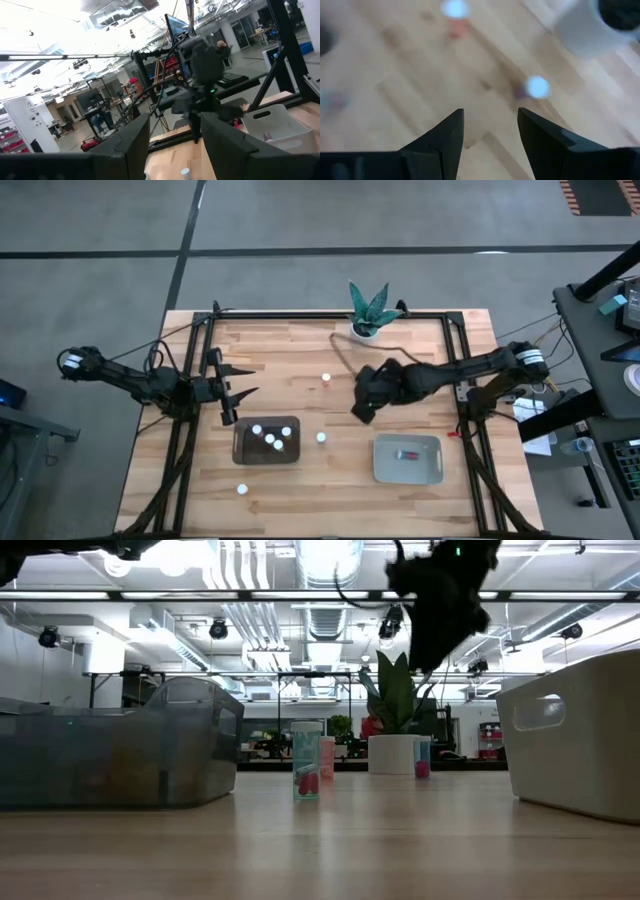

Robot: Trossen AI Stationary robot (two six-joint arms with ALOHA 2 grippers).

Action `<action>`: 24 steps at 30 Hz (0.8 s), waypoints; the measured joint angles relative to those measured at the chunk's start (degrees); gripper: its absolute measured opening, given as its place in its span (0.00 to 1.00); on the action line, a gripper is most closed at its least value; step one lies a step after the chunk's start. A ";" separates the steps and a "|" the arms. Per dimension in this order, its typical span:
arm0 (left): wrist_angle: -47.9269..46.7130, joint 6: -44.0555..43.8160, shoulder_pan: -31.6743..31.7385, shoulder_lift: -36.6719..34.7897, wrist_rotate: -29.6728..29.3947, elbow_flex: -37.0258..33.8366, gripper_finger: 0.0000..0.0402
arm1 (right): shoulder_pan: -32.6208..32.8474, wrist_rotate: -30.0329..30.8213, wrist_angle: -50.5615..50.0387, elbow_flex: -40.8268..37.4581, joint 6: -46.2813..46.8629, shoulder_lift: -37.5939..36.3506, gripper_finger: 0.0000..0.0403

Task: Pick and place medicine bottles into bin by pill shape (circle, oval)
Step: Put the top blue capsule bottle into the gray bin

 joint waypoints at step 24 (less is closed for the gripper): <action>0.01 0.21 -0.01 0.16 0.00 0.00 0.40 | -14.96 -0.17 17.98 -14.95 7.26 -2.03 0.44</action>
